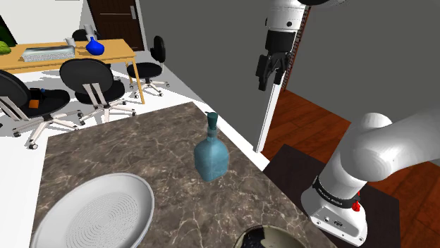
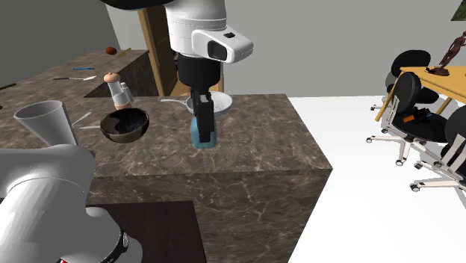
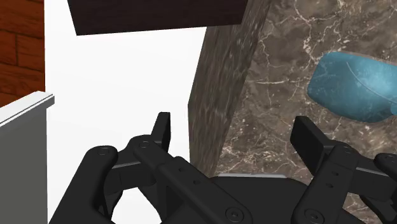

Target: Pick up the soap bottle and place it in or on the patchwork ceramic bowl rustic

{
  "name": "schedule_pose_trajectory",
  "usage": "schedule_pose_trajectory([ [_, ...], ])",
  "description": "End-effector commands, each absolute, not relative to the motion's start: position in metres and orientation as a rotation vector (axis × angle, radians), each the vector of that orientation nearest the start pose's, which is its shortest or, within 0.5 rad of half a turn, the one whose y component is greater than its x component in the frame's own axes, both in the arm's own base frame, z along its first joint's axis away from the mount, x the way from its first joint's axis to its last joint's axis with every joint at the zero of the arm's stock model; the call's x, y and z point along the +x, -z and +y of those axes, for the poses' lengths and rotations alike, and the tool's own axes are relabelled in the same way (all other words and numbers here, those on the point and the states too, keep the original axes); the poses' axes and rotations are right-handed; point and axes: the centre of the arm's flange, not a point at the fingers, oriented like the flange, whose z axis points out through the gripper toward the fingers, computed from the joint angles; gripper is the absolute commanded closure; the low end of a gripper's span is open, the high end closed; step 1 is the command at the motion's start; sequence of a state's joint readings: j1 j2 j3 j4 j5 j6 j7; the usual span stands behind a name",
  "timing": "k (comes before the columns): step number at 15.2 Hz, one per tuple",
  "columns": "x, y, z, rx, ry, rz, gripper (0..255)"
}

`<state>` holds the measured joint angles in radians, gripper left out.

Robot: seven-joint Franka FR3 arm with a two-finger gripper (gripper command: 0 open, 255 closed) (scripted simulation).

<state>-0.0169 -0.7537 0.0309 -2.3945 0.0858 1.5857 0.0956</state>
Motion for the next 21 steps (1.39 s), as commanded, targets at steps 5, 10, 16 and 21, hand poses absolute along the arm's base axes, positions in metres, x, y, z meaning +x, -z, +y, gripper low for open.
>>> schedule_pose_trajectory([
  [5,0.324,-0.561,0.065,-3.062,-0.062,0.131,0],
  [10,0.334,-0.56,0.127,-3.046,-0.028,0.114,0],
  [16,0.346,-0.559,0.202,-3.026,0.013,0.093,0],
  [21,0.352,-0.549,0.238,-3.016,0.033,0.084,0],
])
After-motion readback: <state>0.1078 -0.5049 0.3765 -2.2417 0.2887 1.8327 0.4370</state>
